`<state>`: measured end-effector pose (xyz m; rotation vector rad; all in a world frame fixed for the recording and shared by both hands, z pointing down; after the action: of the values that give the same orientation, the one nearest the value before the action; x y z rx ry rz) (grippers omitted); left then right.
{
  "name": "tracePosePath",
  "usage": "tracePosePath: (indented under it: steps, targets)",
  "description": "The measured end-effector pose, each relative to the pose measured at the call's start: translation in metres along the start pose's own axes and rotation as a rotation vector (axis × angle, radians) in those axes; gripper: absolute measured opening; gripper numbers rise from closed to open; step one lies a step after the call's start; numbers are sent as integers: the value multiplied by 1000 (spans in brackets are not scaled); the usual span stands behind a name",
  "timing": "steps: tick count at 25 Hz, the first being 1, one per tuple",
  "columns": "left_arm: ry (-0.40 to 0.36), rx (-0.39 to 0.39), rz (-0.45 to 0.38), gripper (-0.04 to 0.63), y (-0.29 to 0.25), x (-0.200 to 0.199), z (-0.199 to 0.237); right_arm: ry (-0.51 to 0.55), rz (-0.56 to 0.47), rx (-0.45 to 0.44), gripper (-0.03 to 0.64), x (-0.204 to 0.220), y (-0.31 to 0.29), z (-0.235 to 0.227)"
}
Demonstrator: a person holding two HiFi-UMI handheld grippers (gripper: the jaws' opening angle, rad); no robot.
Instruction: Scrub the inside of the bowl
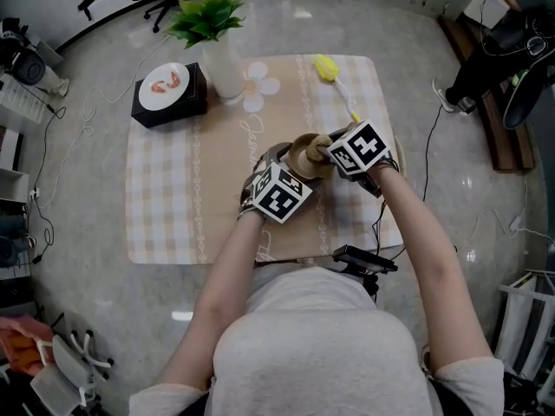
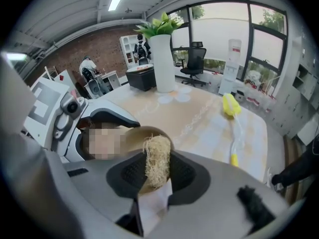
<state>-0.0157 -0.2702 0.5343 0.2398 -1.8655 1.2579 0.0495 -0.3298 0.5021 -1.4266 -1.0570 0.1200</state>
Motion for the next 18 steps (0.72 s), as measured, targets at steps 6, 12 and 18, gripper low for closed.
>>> tracePosePath:
  steps: [6,12,18]
  targets:
    - [0,4,0,463,0,0,0,-17,101,-86,103,9,6,5]
    - [-2,2,1,463,0,0,0,-77,77,-172,103,13,4,11]
    - [-7,1,3,462,1,0,0,-119,39,-226,103,10,-6,20]
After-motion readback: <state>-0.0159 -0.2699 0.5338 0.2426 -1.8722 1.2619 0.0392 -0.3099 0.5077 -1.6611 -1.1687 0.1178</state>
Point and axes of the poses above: the fingertips, and each gripper's own axes: y backward along the fingers, z to its left, x out of its underside, the point moved 5 cm from there along y, backward along the fingers, and after that the axes turned 10 degrees about -y, right-handed, at the moved point
